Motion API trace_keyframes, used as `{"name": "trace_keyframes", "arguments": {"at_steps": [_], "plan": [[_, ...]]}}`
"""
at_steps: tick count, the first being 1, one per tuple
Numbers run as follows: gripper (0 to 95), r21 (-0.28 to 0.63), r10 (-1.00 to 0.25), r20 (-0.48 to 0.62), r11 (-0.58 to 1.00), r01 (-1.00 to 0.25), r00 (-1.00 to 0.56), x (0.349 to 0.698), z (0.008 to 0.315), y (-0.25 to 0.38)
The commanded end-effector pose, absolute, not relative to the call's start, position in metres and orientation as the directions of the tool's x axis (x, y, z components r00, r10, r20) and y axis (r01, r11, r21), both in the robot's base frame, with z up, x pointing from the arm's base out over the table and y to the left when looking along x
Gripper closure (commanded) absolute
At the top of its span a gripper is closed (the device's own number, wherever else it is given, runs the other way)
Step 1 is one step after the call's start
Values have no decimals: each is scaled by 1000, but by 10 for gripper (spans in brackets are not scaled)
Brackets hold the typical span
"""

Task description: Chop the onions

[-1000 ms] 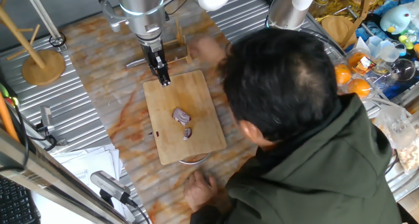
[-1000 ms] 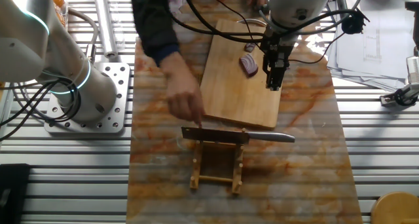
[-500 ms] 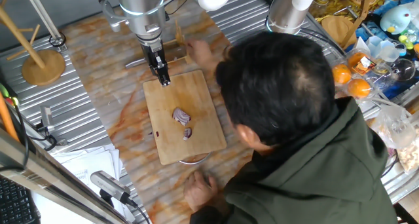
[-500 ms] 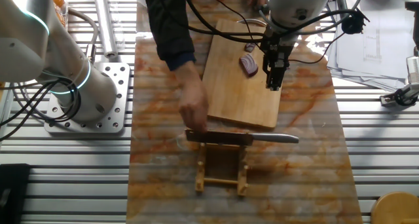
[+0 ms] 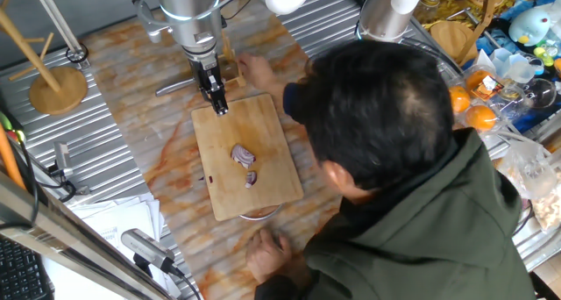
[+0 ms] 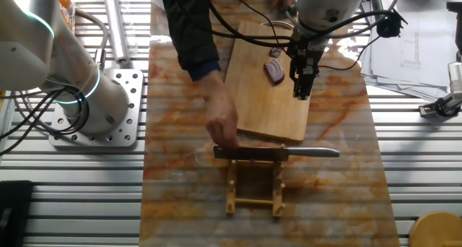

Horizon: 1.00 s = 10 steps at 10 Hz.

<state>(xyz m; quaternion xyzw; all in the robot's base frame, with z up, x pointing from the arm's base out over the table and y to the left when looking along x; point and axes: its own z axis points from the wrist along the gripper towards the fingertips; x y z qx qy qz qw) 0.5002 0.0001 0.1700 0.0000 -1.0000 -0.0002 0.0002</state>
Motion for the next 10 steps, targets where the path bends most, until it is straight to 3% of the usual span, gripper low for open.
{"name": "trace_keyframes", "arguments": {"at_steps": [1,7,10], "plan": [[950,32,-158,4,987,-158,-987,500,170,0],[950,-5,-145,15,989,-146,-989,500,170,0],[950,-14,-46,19,999,-46,-999,500,170,0]]}}
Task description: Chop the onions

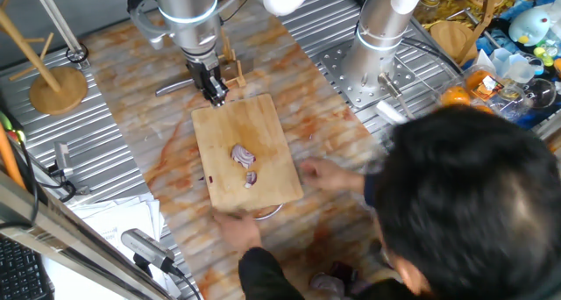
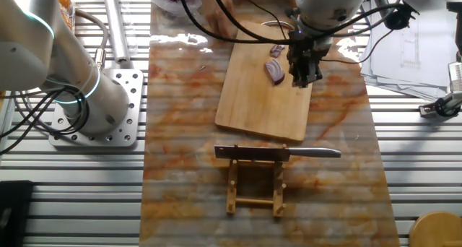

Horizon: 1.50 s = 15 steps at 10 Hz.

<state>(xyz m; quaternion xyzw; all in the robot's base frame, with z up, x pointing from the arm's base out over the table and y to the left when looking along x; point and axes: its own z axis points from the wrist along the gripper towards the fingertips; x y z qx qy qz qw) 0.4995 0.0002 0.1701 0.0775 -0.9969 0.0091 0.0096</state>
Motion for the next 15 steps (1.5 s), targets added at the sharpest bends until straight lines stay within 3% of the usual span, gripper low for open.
{"name": "trace_keyframes", "arguments": {"at_steps": [1,10,15], "plan": [[950,-21,-29,21,999,-30,-999,500,170,-1],[950,-50,77,53,996,74,-996,496,167,-50],[950,-73,59,84,996,53,-995,465,173,-102]]}}
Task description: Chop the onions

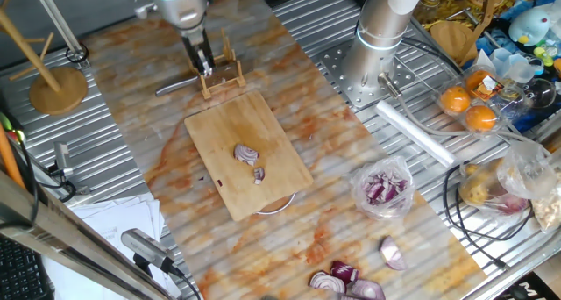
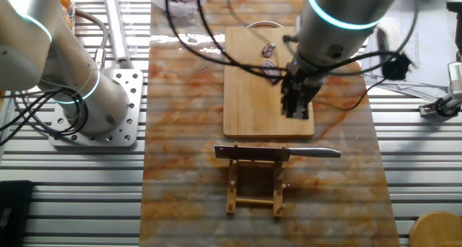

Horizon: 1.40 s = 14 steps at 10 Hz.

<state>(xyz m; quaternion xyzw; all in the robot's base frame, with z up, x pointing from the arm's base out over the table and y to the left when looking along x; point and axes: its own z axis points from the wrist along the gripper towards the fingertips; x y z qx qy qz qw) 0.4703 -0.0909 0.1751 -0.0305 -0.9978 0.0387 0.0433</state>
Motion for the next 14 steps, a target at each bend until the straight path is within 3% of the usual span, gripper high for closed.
{"name": "trace_keyframes", "arguments": {"at_steps": [1,2,3,5,6,12,13,14], "plan": [[950,-71,63,81,996,57,-995,462,171,-107],[950,-71,72,78,995,66,-994,457,167,-117],[760,-72,81,74,995,75,-994,455,161,-122],[760,-70,73,54,995,69,-996,453,152,-127],[570,-68,67,54,996,63,-996,454,150,-128],[570,-82,30,53,996,26,-998,447,116,-137],[760,-83,33,51,996,29,-998,446,109,-135],[760,-88,35,48,996,31,-998,445,103,-134]]}}
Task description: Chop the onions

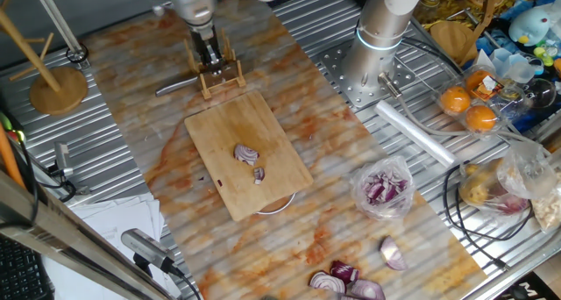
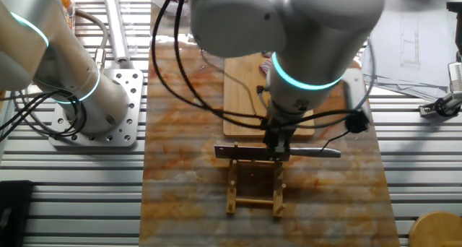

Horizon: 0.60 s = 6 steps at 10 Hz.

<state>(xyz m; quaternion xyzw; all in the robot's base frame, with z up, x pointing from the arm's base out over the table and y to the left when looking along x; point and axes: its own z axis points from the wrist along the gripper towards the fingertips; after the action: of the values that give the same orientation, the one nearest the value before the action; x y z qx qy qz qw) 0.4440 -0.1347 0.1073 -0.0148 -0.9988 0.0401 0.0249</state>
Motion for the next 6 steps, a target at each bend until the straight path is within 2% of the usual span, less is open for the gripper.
{"name": "trace_keyframes", "arguments": {"at_steps": [1,6], "plan": [[760,-95,29,45,995,25,-999,445,97,-133],[760,-130,-16,53,991,-23,-998,444,96,-133]]}}
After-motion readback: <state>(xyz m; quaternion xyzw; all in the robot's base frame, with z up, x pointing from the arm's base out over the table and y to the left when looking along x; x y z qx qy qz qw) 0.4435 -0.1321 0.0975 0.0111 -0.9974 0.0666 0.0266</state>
